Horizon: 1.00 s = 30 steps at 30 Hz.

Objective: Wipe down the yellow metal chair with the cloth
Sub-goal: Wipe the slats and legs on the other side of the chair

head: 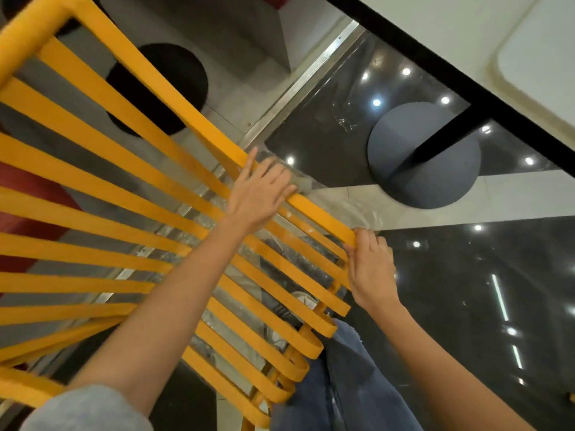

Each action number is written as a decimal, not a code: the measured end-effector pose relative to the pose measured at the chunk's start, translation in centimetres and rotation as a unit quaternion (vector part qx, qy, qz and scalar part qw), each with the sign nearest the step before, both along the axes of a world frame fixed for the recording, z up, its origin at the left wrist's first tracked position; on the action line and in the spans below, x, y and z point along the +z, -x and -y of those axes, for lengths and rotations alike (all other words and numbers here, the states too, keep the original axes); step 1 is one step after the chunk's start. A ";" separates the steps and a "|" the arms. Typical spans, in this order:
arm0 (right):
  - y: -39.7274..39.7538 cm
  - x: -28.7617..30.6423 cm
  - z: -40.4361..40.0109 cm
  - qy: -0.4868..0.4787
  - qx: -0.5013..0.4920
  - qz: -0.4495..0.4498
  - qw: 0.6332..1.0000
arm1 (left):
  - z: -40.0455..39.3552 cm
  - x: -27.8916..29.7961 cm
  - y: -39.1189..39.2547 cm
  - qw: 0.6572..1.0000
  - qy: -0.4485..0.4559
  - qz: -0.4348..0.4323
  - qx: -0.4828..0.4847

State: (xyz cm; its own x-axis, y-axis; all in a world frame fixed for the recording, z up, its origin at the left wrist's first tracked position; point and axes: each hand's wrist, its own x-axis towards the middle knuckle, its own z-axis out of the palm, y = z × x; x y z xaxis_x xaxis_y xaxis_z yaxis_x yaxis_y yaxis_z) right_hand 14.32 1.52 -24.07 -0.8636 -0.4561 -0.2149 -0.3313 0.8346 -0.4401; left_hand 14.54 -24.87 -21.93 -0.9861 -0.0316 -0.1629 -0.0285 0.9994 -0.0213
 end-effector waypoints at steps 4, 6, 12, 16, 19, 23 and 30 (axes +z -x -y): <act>-0.1 -0.5 0.0 -0.006 -0.010 -0.004 1.000 | 4.9 0.5 0.5 0.986 0.003 -0.070 0.153; -0.2 -0.6 0.0 -0.009 -0.011 -0.010 1.000 | 0.9 -0.1 0.5 0.980 -0.028 -0.082 0.178; -0.2 -0.3 0.0 -0.023 -0.010 -0.008 1.000 | -10.9 -2.1 -1.8 0.986 -0.146 -0.077 0.027; -0.2 0.0 -0.2 -0.012 -0.011 0.003 1.000 | -5.5 -2.4 -1.1 0.989 -0.091 -0.106 0.049; -0.3 0.2 -0.1 -0.007 -0.010 -0.001 1.000 | -1.3 -2.2 -0.1 0.984 -0.075 -0.109 0.118; -0.2 0.4 -0.2 -0.016 -0.004 0.005 1.000 | -2.4 -2.4 -0.2 0.971 -0.170 -0.115 0.121; 0.2 1.8 1.3 -0.099 -0.044 0.088 0.990 | -3.5 6.8 -4.2 0.645 -0.555 -0.253 0.461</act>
